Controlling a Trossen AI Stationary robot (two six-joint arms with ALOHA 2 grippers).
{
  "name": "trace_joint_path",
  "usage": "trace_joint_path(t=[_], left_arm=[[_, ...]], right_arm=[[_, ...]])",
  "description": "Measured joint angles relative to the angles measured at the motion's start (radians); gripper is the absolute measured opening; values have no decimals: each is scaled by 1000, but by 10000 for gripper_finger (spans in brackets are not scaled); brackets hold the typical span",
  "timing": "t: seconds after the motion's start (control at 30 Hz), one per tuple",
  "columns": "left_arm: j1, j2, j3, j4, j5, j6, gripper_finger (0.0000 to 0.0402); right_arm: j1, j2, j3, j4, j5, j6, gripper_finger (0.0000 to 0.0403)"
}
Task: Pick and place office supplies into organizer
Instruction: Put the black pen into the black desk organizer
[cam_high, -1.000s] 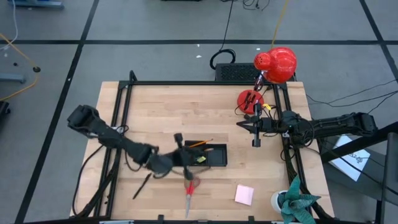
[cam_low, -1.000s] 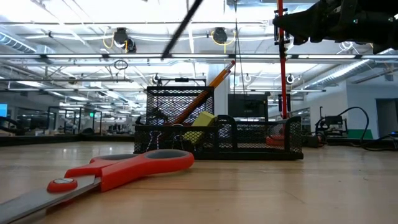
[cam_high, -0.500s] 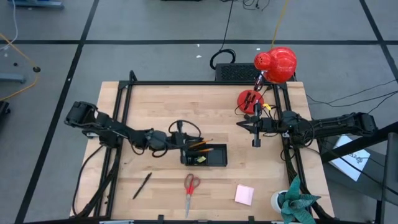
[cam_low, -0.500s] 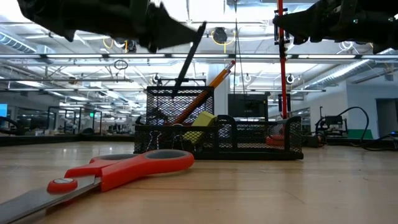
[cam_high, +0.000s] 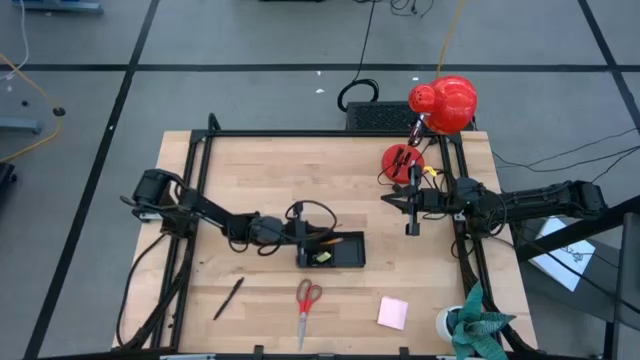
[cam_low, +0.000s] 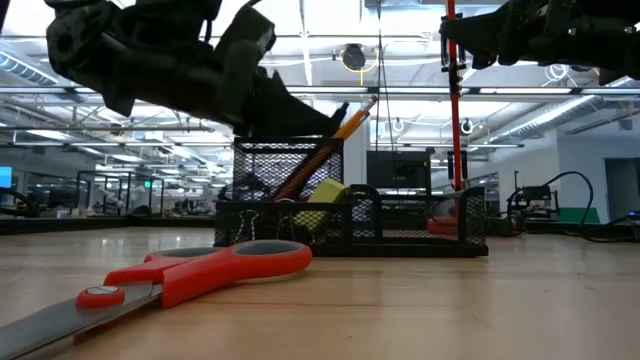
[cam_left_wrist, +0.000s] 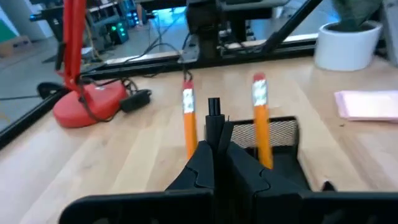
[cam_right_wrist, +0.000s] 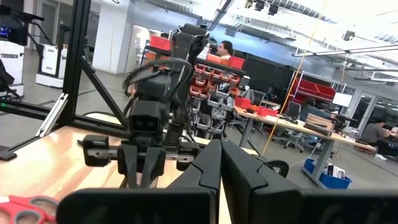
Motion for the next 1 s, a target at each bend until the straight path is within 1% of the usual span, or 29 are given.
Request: trace_joint_path(t=[0.1, 0.13, 0.33, 0.47, 0.63, 0.77, 0.8, 0.87, 0.9, 0.93, 1.0], left_arm=[[-1, -1, 0, -3, 1, -13, 9], [-1, 0, 0, -10, -7, -23, 15], [-1, -1, 0, -16, -21, -40, 83], [3, -1, 0, -16, -22, -45, 113], [4, -2, 0, -16, -24, -45, 124], [4, -44, 3, -22, -24, -16, 126], [1, -71, 7, -49, -24, -6, 126], [-11, -156, 42, -174, -31, 11, 126], [-24, -212, 76, -279, -51, 16, 126], [-42, -267, 118, -418, -81, 13, 126], [-89, -356, 223, -748, -159, -35, 126]], right_arm=[[0, 0, 0, 0, 0, -1, 4], [0, 0, 0, 0, 0, -2, 4], [0, 0, 0, 1, 0, -2, 4], [0, 0, 0, 1, 0, -2, 4], [0, 0, 0, 0, 0, -2, 4], [0, 0, 0, -1, 0, -1, 4], [0, 0, 0, -5, 0, -1, 4], [0, 0, 0, -13, 0, -2, 4], [0, 0, 0, -17, 0, -2, 4], [0, 0, 0, -18, 0, -2, 4], [0, 0, 0, -18, 1, -8, 4]])
